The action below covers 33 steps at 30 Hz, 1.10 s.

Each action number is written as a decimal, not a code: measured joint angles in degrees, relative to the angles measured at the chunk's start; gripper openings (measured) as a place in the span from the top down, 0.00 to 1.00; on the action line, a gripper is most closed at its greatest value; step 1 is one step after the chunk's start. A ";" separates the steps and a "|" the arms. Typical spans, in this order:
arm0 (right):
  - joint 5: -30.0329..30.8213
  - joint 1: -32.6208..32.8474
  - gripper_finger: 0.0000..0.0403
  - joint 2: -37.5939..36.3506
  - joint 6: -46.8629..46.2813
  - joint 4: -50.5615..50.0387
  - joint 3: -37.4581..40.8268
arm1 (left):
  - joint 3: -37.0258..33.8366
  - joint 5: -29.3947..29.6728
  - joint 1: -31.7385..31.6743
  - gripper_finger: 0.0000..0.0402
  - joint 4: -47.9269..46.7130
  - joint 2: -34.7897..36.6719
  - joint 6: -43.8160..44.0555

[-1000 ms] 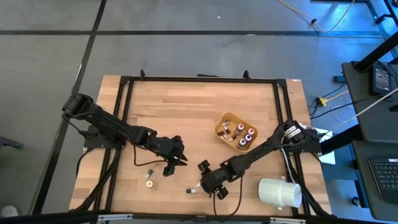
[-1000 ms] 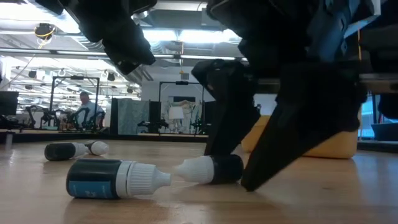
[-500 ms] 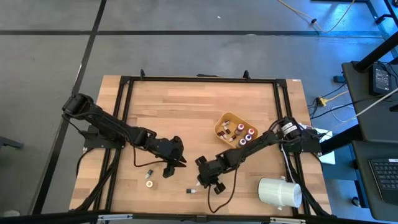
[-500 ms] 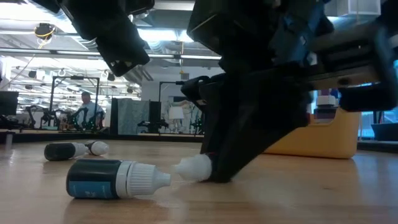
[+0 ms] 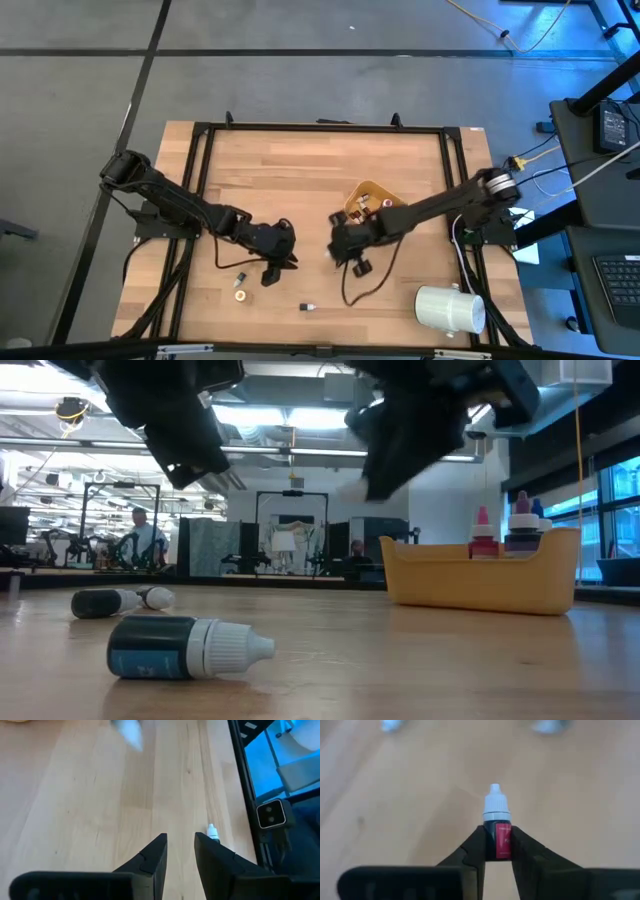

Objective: Pick & Place food coloring
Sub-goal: Put the small pink food coloring bottle in the yellow bin

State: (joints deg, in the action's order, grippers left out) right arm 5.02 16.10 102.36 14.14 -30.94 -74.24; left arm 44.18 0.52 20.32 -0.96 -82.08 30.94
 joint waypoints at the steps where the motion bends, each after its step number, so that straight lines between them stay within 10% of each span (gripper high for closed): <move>1: 1.73 -0.58 0.82 -1.74 -0.80 -2.20 -0.04 | 0.00 0.04 0.20 0.76 -0.10 0.00 -0.04; 9: 10.00 -7.77 0.81 -9.37 -8.00 -16.92 0.51 | 0.00 5.00 0.69 0.76 -0.54 0.00 -0.15; 33: 5.22 -17.97 0.80 1.49 -10.93 -19.23 0.55 | 0.00 0.56 1.01 0.72 -13.58 0.00 -6.31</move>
State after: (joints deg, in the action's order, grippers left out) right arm 10.24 -1.87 103.85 3.21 -50.17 -73.69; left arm 44.18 1.08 21.33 -14.54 -82.08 24.62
